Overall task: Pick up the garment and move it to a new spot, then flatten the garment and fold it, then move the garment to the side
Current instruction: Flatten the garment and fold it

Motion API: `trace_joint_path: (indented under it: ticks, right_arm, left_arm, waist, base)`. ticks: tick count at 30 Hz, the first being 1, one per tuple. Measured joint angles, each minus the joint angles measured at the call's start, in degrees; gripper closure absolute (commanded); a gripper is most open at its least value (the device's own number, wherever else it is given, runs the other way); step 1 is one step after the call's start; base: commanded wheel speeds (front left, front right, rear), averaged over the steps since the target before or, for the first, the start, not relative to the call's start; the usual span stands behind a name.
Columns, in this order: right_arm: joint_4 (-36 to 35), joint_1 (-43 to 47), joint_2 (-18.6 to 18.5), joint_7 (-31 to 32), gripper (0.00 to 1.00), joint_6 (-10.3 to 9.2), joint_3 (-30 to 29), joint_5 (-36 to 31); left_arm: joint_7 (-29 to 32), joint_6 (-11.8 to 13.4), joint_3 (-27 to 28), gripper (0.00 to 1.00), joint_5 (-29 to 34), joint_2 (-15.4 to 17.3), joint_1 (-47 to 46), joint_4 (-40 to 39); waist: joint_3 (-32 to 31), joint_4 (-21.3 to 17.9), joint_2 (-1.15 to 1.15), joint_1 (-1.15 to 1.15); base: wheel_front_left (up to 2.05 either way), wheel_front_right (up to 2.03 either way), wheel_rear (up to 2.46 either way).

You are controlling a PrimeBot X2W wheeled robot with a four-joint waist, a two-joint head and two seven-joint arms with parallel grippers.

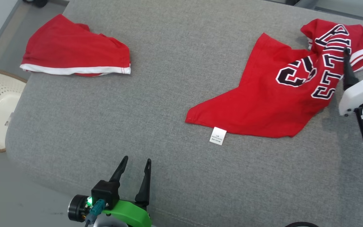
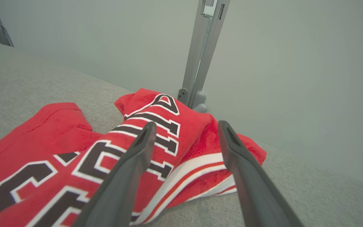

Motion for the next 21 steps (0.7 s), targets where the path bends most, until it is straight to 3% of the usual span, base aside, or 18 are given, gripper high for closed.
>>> trace_joint_path:
  ticks: [9, 21]
  right_arm:
    - [-13.02, 16.70, 7.61, -0.22, 0.00, 0.00, 5.57, 7.15]
    - [-17.27, 30.58, 12.45, -0.22, 0.00, 0.00, 12.48, 11.33]
  left_arm:
    - [0.00, -0.77, 2.71, 0.00, 2.16, -0.03, 0.98, 0.43]
    - [0.00, -1.59, 4.45, 0.00, 3.54, -0.02, 4.44, 1.10]
  waist:
    - [-3.60, -5.26, 0.00, 0.00]
    - [-9.96, -9.27, -0.01, 0.00]
  base:
    - [0.00, 0.00, 0.00]
    - [0.00, 0.00, 0.00]
